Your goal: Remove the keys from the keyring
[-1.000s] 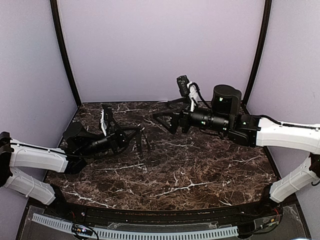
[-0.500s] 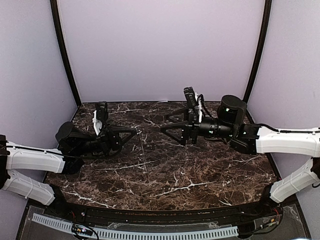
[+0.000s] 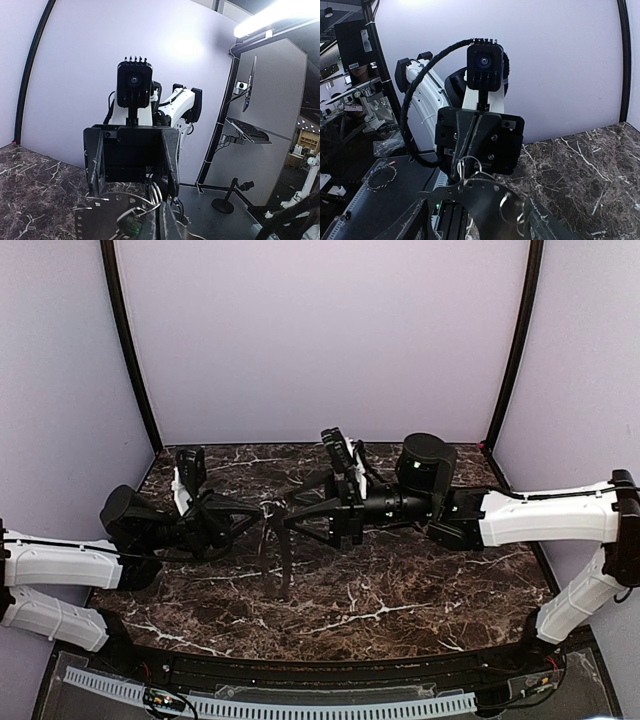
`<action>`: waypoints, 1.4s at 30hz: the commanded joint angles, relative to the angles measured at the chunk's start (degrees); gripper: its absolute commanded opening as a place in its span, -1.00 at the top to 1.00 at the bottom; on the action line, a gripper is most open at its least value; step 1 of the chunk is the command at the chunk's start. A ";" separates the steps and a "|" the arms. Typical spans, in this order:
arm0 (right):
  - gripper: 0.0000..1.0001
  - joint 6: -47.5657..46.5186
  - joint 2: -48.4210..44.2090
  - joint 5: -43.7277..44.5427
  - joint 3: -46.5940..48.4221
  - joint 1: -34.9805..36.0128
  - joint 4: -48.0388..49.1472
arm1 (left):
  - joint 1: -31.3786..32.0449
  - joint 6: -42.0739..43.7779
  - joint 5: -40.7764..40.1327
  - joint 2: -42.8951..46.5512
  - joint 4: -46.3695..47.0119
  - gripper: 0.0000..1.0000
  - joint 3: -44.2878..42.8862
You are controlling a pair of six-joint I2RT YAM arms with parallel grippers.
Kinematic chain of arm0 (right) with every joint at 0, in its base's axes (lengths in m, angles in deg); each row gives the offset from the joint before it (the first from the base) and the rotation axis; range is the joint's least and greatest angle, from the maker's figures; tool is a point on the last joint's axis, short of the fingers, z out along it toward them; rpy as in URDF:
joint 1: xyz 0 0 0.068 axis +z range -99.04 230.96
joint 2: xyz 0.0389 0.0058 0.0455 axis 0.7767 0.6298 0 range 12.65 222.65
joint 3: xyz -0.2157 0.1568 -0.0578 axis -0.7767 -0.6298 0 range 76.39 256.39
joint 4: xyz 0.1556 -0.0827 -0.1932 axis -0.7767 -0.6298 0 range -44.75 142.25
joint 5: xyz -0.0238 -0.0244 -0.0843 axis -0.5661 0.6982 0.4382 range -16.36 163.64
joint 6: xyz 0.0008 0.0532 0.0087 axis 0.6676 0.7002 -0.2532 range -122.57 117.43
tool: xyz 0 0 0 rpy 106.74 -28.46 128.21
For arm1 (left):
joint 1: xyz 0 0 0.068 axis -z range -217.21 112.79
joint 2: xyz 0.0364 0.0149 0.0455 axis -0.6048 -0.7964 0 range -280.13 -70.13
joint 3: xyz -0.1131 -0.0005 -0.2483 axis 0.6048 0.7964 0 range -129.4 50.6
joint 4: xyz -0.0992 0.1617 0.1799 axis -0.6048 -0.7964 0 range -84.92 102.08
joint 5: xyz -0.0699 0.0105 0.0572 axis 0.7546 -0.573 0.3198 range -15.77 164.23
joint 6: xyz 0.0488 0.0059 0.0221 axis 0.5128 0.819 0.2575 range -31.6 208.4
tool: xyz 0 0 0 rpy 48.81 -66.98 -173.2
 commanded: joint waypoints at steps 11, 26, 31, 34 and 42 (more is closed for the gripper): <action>0.34 2.69 6.34 -5.18 9.43 2.50 0.64 | -0.35 0.97 1.25 -1.28 5.74 1.00 1.14; 1.00 6.30 4.70 -2.59 7.12 3.07 4.78 | -0.40 2.79 3.77 -3.54 5.09 1.00 -0.70; 0.79 4.56 3.18 -1.05 5.48 3.07 3.42 | -0.40 0.85 3.84 -4.99 8.38 1.00 -0.37; 0.19 3.58 1.67 0.30 3.79 3.03 4.24 | -0.35 0.21 4.76 -5.65 9.19 1.00 -0.85; -0.11 4.00 0.31 0.55 0.64 1.56 6.18 | -0.36 0.36 5.67 -4.42 8.99 1.00 -0.83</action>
